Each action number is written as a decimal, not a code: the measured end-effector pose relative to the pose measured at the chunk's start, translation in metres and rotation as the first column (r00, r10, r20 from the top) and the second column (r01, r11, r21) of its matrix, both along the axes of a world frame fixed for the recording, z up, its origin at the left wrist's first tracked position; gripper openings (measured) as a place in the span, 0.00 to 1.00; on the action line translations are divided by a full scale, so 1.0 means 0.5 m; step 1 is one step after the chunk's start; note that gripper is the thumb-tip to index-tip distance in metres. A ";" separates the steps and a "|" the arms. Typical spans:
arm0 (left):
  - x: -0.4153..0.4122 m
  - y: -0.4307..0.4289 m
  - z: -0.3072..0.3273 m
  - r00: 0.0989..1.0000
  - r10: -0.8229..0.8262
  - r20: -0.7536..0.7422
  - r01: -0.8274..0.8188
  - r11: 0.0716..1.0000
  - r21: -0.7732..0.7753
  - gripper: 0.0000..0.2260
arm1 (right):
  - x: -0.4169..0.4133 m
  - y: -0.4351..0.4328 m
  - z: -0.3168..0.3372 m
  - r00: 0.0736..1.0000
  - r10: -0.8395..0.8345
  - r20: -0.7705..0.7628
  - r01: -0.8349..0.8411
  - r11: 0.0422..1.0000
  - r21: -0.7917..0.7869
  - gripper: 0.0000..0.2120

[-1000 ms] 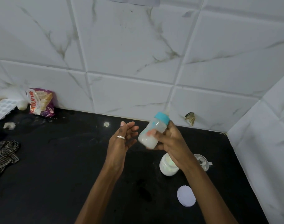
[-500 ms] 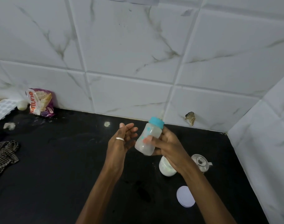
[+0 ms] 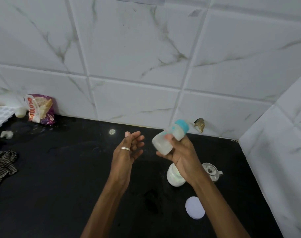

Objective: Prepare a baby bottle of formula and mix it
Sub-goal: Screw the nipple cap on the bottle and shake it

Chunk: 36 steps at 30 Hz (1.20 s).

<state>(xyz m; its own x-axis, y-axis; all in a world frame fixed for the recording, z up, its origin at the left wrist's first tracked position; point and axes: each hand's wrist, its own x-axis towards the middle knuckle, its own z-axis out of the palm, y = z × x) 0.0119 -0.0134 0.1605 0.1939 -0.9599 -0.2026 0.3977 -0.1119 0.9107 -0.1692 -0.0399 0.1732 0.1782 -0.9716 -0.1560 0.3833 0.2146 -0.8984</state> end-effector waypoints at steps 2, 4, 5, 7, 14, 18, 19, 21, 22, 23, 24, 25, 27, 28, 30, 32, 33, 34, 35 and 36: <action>0.000 0.001 -0.001 1.000 -0.006 0.007 0.006 1.000 0.001 0.26 | 0.003 0.004 -0.001 0.984 0.113 -0.135 -0.117 0.993 -0.019 0.31; 0.001 0.000 0.001 1.000 -0.006 0.005 0.006 1.000 -0.007 0.26 | 0.000 0.001 0.003 0.987 0.110 -0.120 -0.114 0.993 -0.021 0.38; 0.001 0.000 0.002 1.000 -0.002 0.002 0.002 1.000 -0.010 0.26 | -0.003 -0.003 0.005 0.998 0.054 -0.041 -0.055 0.998 -0.024 0.42; 0.003 -0.001 0.005 1.000 0.007 0.000 -0.007 1.000 -0.013 0.26 | -0.007 -0.009 0.008 0.995 -0.024 0.098 0.025 1.000 -0.015 0.42; 0.002 -0.002 0.006 1.000 -0.001 -0.001 0.001 1.000 -0.014 0.26 | -0.012 0.000 0.012 0.999 0.028 -0.045 -0.028 0.999 -0.015 0.32; 0.003 0.000 0.006 1.000 0.007 -0.009 -0.008 1.000 -0.013 0.26 | -0.012 0.003 0.013 0.999 -0.021 -0.046 0.020 1.000 -0.011 0.29; 0.001 0.001 0.006 1.000 0.005 -0.009 -0.005 1.000 -0.013 0.26 | -0.011 0.009 0.010 0.992 0.052 -0.117 -0.054 0.998 -0.013 0.27; -0.003 0.002 0.008 1.000 -0.005 -0.003 0.005 1.000 -0.015 0.26 | -0.013 0.013 0.009 0.979 0.121 -0.163 -0.127 0.991 -0.029 0.25; -0.004 0.002 0.009 1.000 -0.008 -0.001 0.008 1.000 -0.018 0.26 | -0.016 0.012 0.011 0.989 0.086 -0.122 -0.091 0.995 -0.038 0.24; -0.004 0.003 0.009 1.000 -0.008 0.002 0.008 1.000 -0.019 0.26 | -0.017 0.010 0.017 0.999 0.016 -0.047 -0.018 0.999 -0.039 0.23; -0.004 0.004 0.010 1.000 -0.006 0.004 0.006 1.000 -0.019 0.25 | -0.016 0.008 0.020 0.998 -0.059 0.028 0.059 0.998 -0.034 0.21; -0.003 0.005 0.009 1.000 -0.002 0.005 0.002 1.000 -0.016 0.25 | -0.015 0.007 0.020 0.993 -0.098 0.066 0.101 0.994 -0.035 0.20; -0.004 0.006 0.009 1.000 0.000 0.002 0.000 1.000 -0.006 0.25 | -0.009 0.012 0.016 0.999 -0.050 -0.018 0.049 0.998 -0.045 0.21; -0.004 0.007 0.008 1.000 -0.002 0.002 0.002 1.000 -0.003 0.26 | -0.006 0.016 0.012 0.995 0.024 -0.100 -0.028 0.999 -0.039 0.24; -0.005 0.010 0.009 1.000 -0.008 0.006 0.008 1.000 -0.005 0.26 | -0.006 0.020 0.006 0.983 0.091 -0.156 -0.097 0.995 -0.030 0.26; -0.004 0.013 0.011 1.000 -0.006 0.003 0.006 1.000 -0.006 0.26 | -0.007 0.017 0.014 0.999 -0.011 -0.031 0.010 1.000 -0.028 0.25; -0.003 0.015 0.011 1.000 -0.002 0.005 0.002 1.000 -0.006 0.26 | -0.007 0.014 0.017 0.996 -0.076 0.046 0.077 0.997 -0.013 0.25; -0.001 0.017 0.011 1.000 0.001 0.008 -0.001 1.000 -0.004 0.26 | -0.005 0.014 0.017 0.992 -0.109 0.068 0.110 0.994 -0.005 0.25; -0.001 0.019 0.010 1.000 0.002 0.007 -0.002 1.000 -0.001 0.26 | -0.002 0.016 0.016 0.995 -0.094 0.039 0.095 0.996 -0.002 0.25; -0.001 0.019 0.010 1.000 0.001 0.006 -0.001 1.000 0.003 0.27 | 0.002 0.020 0.012 0.999 -0.032 -0.037 0.032 0.999 -0.002 0.26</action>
<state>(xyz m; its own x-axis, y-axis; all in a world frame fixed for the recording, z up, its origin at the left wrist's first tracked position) 0.0115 -0.0038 0.1654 0.1962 -0.9591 -0.2040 0.3927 -0.1138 0.9126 -0.1683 -0.0300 0.1795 0.1409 -0.9770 -0.1603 0.3560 0.2011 -0.9126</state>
